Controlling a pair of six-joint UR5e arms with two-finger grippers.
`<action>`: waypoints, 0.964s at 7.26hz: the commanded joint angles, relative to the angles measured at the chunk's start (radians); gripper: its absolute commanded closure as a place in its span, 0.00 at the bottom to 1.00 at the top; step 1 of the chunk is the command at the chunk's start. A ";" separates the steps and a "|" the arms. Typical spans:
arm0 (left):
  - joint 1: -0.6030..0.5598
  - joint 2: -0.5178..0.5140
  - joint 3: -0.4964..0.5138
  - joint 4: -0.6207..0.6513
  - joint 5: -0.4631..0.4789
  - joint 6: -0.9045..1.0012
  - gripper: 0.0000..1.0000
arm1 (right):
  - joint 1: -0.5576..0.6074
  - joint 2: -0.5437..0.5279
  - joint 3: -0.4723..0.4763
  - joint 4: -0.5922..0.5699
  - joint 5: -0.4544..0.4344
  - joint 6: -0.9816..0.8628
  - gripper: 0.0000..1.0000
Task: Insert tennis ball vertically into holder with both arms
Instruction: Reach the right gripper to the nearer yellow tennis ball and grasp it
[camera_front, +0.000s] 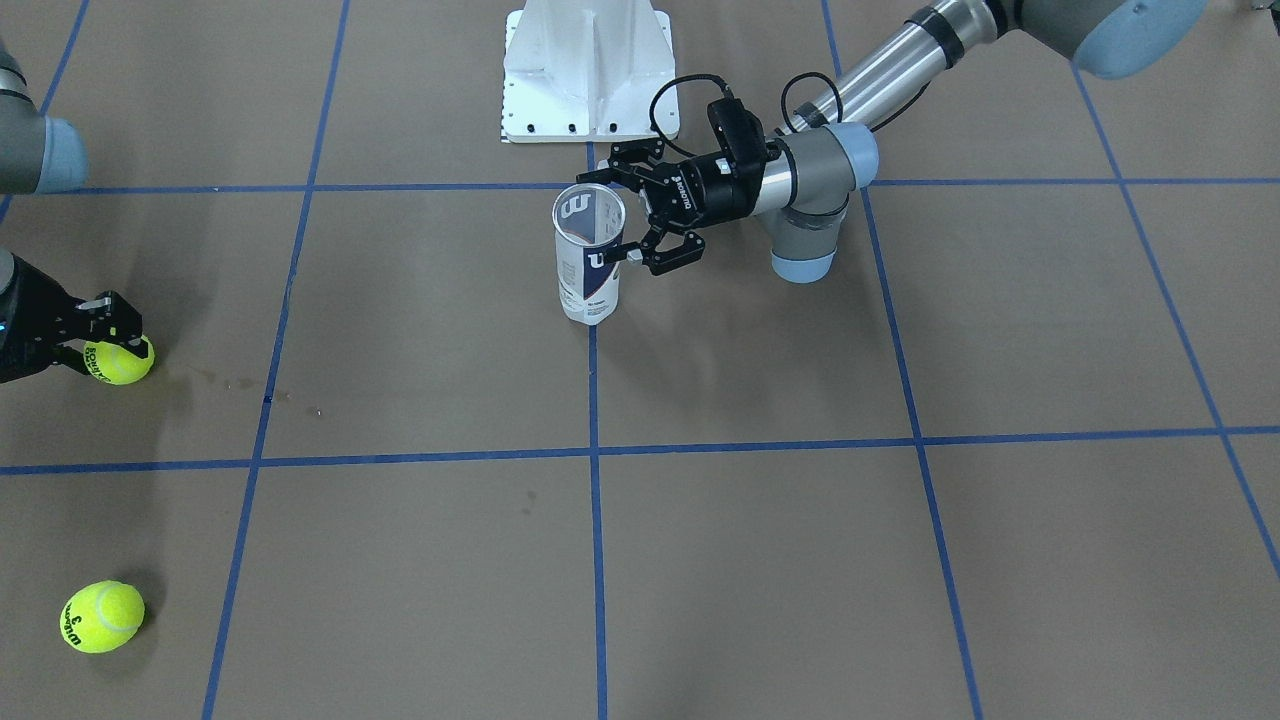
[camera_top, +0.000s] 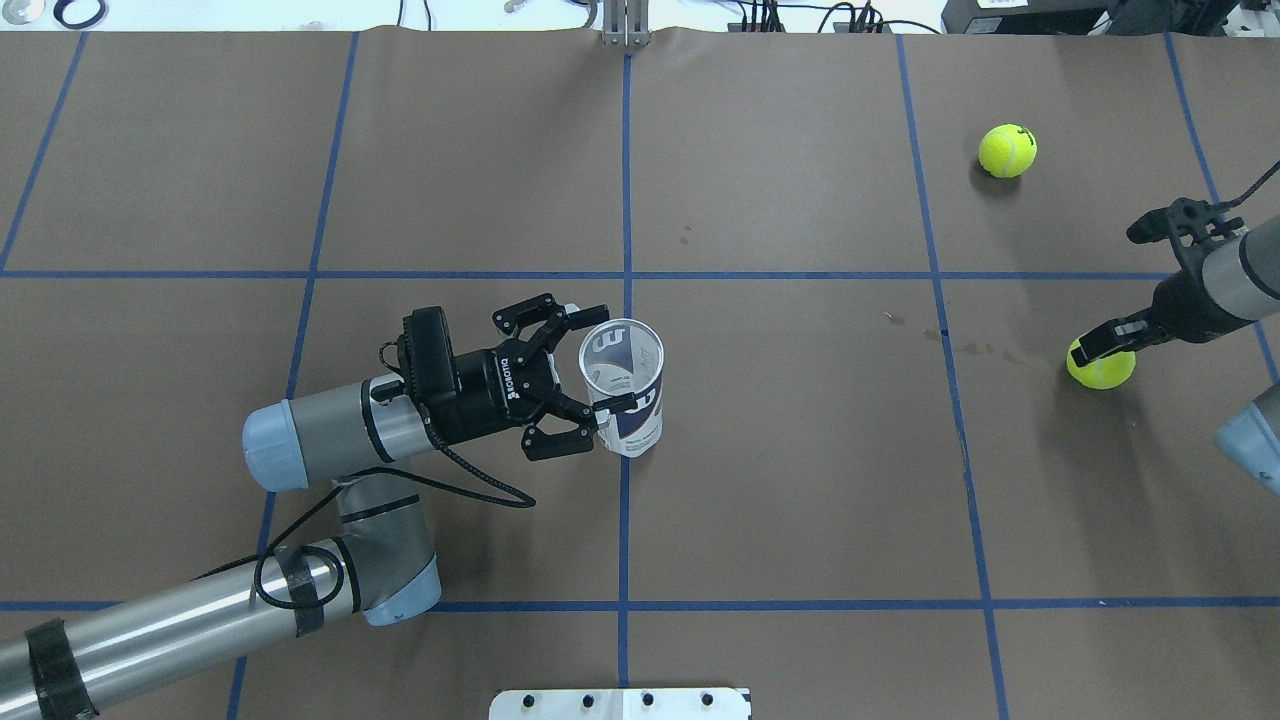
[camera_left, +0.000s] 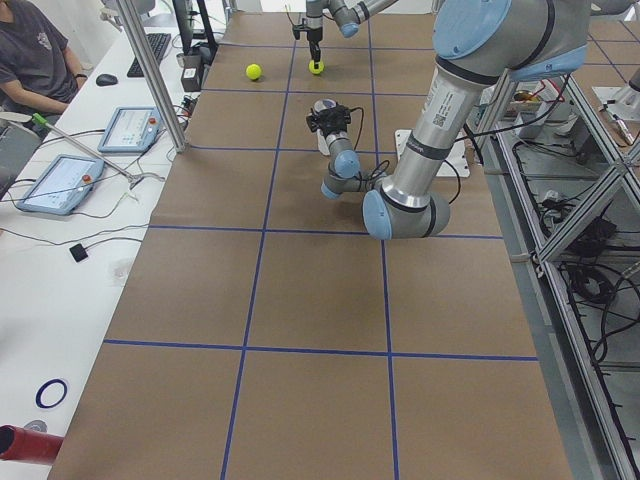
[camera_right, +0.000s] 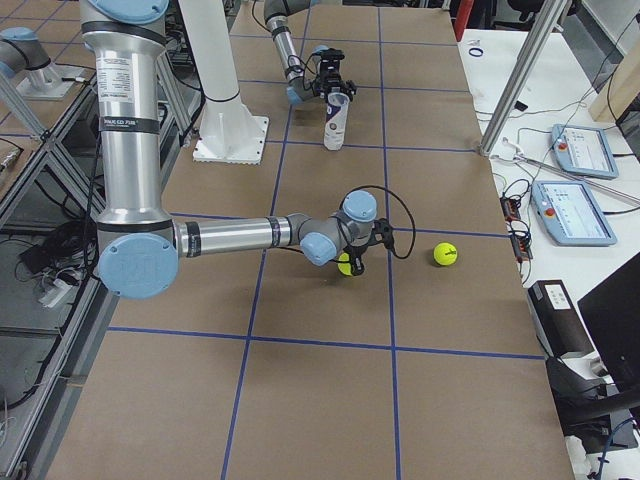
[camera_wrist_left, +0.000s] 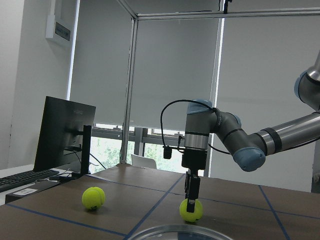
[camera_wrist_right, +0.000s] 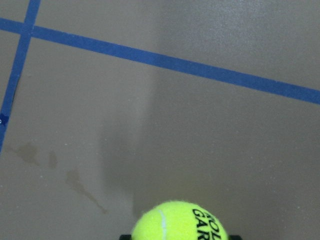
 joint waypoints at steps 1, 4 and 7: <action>0.000 0.000 0.000 -0.001 0.000 0.000 0.00 | 0.023 0.022 0.091 -0.073 0.041 0.010 1.00; 0.002 0.002 0.000 0.000 0.000 -0.002 0.00 | 0.021 0.386 0.300 -0.749 0.034 0.042 1.00; 0.002 0.000 -0.005 0.000 0.000 -0.003 0.00 | -0.054 0.499 0.322 -0.760 0.034 0.278 1.00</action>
